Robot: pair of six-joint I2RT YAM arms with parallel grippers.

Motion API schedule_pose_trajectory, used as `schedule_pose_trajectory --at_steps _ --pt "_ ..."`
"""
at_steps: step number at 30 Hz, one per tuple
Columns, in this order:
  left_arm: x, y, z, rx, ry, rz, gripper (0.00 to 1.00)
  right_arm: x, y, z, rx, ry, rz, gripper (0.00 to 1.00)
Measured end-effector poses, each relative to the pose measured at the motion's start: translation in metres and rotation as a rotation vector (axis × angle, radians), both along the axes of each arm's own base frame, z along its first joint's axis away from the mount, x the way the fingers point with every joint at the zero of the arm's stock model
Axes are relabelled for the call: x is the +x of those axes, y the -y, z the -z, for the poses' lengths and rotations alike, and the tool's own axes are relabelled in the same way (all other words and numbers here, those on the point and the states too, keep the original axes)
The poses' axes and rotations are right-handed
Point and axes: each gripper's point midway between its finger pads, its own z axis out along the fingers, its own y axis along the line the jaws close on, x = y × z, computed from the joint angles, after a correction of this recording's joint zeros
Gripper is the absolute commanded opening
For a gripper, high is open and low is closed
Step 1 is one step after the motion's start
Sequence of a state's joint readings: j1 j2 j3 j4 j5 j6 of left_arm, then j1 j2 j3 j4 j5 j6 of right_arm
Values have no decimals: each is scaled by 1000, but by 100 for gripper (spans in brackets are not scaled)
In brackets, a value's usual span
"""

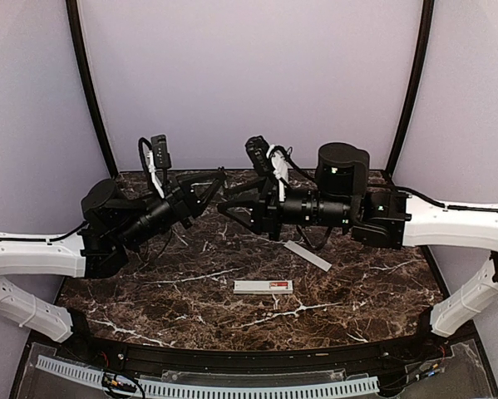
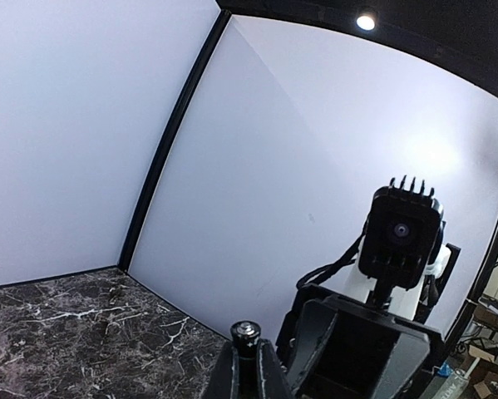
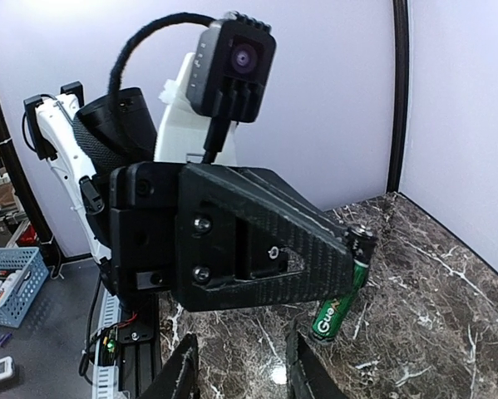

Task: Load the batteries into the remote control
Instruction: Pass from the left arm to the right

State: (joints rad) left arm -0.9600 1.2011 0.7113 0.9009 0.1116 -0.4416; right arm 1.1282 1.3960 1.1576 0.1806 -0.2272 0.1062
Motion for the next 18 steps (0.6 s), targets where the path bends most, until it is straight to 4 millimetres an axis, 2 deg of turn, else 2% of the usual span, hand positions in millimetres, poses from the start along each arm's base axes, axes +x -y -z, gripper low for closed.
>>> schedule_pose_trajectory --at_steps 2,8,15,18 --pt "-2 -2 -5 -21 -5 1 0 4 -6 2 -3 17 12 26" --pt "-6 -11 -19 -59 8 -11 0 12 -7 1 4 35 50 24" --pt "-6 -15 -22 -62 18 -30 0 19 -5 -1 8 36 94 33" --pt "-6 -15 -21 -58 25 -31 0 20 -5 -4 10 35 97 33"
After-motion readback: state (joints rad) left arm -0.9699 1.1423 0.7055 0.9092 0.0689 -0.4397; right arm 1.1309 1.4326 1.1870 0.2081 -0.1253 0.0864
